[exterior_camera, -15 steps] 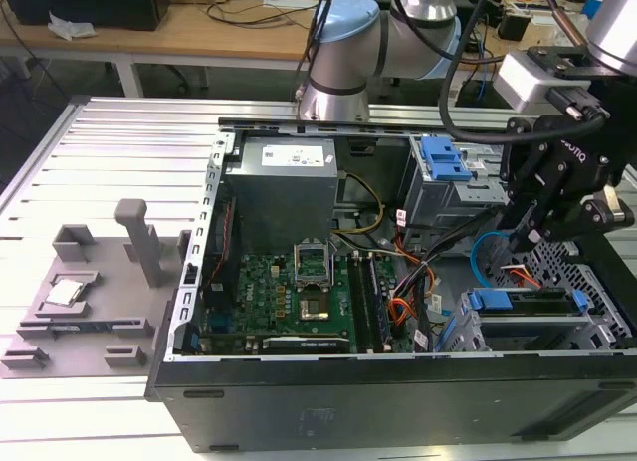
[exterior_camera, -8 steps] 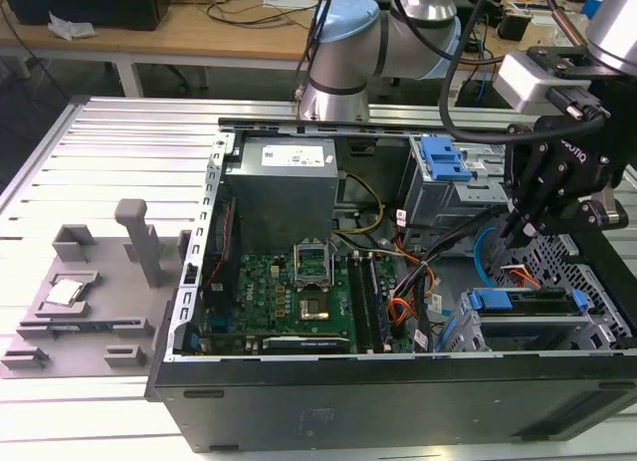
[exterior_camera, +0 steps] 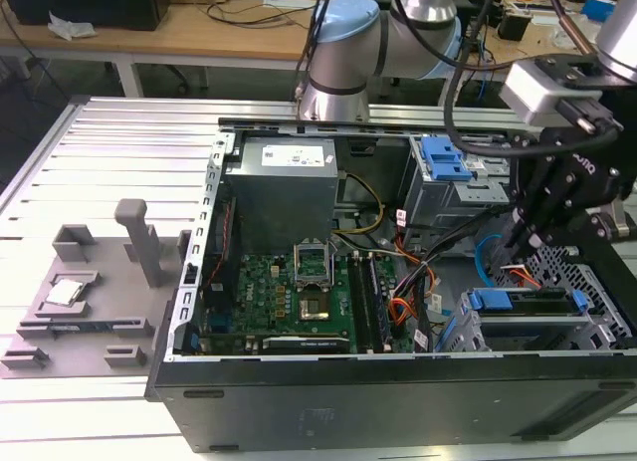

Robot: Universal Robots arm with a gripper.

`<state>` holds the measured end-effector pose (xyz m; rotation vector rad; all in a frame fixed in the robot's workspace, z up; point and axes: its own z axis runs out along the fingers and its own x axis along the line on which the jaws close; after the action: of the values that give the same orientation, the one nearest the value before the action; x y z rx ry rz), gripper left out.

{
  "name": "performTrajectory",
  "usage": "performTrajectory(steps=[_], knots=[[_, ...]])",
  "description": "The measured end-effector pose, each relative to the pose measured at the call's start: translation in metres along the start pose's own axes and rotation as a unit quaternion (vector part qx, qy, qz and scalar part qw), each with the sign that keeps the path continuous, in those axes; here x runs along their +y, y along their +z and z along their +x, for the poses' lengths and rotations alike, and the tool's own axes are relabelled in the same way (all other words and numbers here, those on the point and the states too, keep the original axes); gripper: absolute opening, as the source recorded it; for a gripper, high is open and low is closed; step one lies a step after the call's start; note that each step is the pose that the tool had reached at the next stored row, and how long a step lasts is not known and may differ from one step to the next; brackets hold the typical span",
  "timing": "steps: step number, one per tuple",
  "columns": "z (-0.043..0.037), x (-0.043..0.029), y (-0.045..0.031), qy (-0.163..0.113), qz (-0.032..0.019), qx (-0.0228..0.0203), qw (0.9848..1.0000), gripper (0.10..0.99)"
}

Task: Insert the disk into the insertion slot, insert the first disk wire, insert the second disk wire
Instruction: 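Insert the second disk wire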

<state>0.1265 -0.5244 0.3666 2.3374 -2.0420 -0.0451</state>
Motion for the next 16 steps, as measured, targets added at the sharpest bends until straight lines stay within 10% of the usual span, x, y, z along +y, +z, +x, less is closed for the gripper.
performTrajectory(steps=[6, 16], knots=[[0.0236, 0.0029, 0.0051, 0.001, -0.0002, 0.0018, 1.0000, 0.165], [0.0195, -0.0088, 0.0198, 0.027, -0.0008, 0.0006, 0.9996, 0.165]])
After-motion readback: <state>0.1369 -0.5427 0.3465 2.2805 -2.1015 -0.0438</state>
